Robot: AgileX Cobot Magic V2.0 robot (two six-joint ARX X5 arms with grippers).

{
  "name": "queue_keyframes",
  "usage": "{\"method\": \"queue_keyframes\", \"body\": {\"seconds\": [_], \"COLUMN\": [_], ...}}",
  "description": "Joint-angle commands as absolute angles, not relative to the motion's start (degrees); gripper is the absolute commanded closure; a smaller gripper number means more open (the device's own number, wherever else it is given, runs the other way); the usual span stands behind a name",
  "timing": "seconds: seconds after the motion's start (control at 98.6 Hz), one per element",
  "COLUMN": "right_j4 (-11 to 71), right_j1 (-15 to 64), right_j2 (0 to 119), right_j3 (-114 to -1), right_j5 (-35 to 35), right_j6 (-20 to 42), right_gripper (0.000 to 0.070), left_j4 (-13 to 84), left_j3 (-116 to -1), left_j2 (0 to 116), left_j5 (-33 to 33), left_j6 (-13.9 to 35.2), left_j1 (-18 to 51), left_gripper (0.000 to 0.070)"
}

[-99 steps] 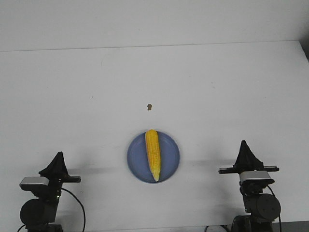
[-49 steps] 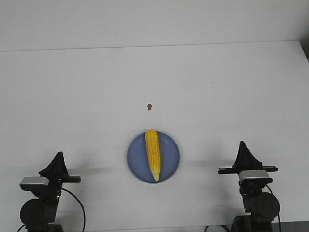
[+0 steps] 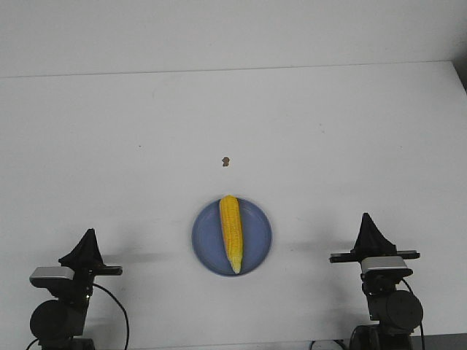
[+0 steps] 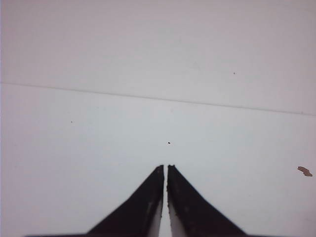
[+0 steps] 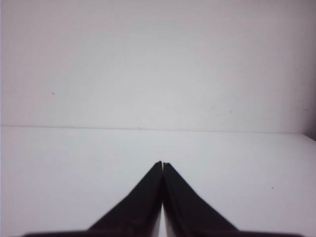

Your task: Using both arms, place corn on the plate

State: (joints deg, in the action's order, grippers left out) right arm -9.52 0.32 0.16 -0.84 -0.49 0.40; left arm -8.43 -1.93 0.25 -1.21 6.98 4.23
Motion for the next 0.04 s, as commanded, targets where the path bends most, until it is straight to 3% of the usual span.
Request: {"method": "queue_keyframes", "body": {"seconds": [0.0,0.03], "right_j4": [-9.9,-9.9], "right_j1": [0.4,0.4], "right_j2": [0.1,0.1], "right_j3": [-0.7,-0.7], "right_j5": [-0.6,-0.6], "right_j6": [0.2,0.2], "right_gripper": [0.0699,0.0698], "left_j4": [-9.1,-9.1], "left_j3": [-0.8,-0.8], "left_j2": [0.2,0.2], "left_j5": [-1.1,-1.1], "left_j6": [7.2,7.2], "left_j1": [4.1,4.1], "left_gripper": [0.0688,0.0688]}}
